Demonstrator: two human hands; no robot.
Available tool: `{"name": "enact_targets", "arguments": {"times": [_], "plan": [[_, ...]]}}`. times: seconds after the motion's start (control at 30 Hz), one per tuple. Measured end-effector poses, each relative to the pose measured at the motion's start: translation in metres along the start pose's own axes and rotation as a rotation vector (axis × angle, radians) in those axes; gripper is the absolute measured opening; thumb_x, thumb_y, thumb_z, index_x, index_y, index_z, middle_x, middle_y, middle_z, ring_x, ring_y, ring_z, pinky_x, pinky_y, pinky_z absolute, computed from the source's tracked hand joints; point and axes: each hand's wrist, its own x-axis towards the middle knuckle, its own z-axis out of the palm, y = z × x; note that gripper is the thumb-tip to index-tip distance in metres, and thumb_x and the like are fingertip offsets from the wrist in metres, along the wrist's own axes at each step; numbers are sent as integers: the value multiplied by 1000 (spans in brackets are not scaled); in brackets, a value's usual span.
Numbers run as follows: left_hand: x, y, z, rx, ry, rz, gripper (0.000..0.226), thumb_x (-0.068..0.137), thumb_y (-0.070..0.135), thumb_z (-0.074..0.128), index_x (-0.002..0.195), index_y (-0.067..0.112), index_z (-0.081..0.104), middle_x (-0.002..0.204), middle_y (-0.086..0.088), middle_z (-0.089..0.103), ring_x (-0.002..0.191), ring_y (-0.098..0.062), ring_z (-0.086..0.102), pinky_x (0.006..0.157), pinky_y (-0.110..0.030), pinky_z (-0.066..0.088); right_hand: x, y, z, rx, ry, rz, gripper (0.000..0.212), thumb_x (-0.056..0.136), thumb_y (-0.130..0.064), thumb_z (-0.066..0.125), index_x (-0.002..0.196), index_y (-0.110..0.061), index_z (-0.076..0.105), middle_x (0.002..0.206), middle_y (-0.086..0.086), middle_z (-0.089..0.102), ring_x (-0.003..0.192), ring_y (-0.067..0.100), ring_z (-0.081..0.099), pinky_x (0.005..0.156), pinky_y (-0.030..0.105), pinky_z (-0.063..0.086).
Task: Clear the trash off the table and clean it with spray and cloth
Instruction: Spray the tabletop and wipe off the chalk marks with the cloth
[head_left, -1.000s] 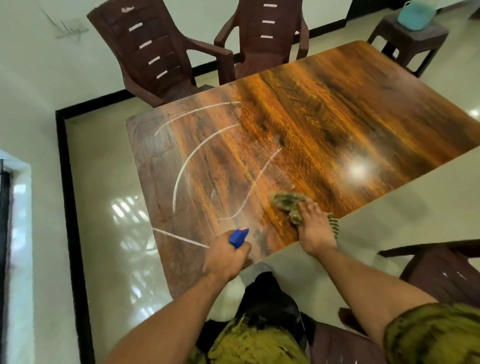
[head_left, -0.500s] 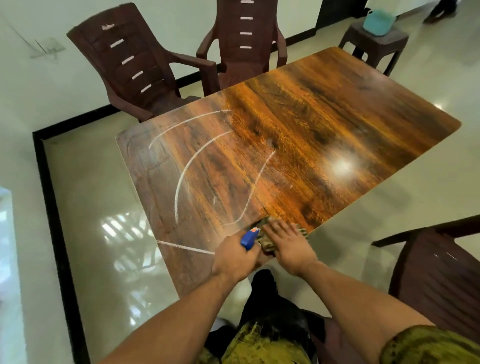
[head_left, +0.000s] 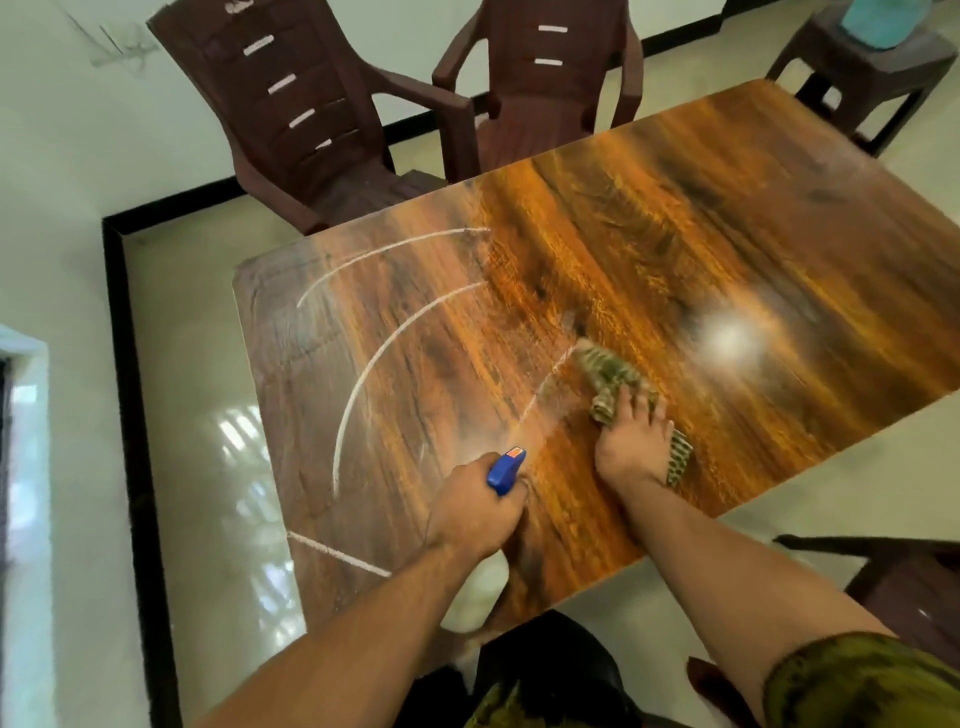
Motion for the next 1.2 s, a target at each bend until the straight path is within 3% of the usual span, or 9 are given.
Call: {"name": "enact_targets", "arguments": {"times": [0.07,0.27,0.33,0.5,0.57,0.73,0.8,0.97,1.2], "plan": [[16,11,-6,23,30,-20,25,93,36,63,74,27,50,64,7,51,62,-18,52,63,-36,45,12,-32,-1,18,16,73,64,103,-25,32,160,-15,5,167,10,-4,153,33,-7,124,47,-2],[72,26,-26,-14,105,-77,13,90,28,67,81,22,60,65,5,55,63,-21,55,60,-33,46,16,-69,8,-176,-287,-1162,65,95,-30,47,156,-15,32,164,7,25,154,25,7,125,43,-4],[90,29,-30,-16,128,-110,21,90,30,66,75,22,55,63,3,54,60,-19,54,57,-31,43,58,-66,-3,-236,-179,-1085,65,98,-31,44,158,-20,23,165,5,21,154,25,5,125,48,-1],[123,38,-39,-24,143,-100,28,93,31,65,70,27,49,60,6,50,56,-14,48,56,-30,40,126,-88,-31,-27,30,-28,66,102,-37,30,161,-18,6,168,6,-5,153,32,-9,123,54,-5],[136,42,-42,-31,154,-113,29,93,30,64,69,26,48,60,6,48,56,-14,47,56,-30,39,113,-107,-17,-51,53,-208,67,100,-33,33,159,-14,9,167,9,-2,154,33,-4,122,50,-5],[171,48,-56,4,148,-108,22,90,30,63,73,27,49,61,5,52,56,-17,48,56,-29,40,119,-102,-11,-233,-217,-1372,63,91,-40,41,149,-15,43,158,9,36,152,30,19,123,45,2],[181,49,-63,1,149,-145,25,90,30,63,70,25,48,59,5,50,56,-17,47,55,-30,38,159,-105,-20,-297,-181,-1322,64,94,-38,36,156,-22,29,165,5,21,154,28,8,125,45,-1],[209,50,-83,-71,260,-287,35,90,35,62,62,23,45,55,5,48,52,-16,46,53,-29,35,211,-165,-32,-64,123,-340,66,101,-38,39,159,-15,16,168,9,1,154,33,-3,122,53,-2],[251,58,-118,-161,277,-284,29,83,40,62,65,17,56,64,-8,64,64,-30,65,62,-43,57,220,-197,-20,-102,-161,-1278,58,86,-21,58,143,-24,52,156,-2,41,149,22,27,124,52,13]]}}
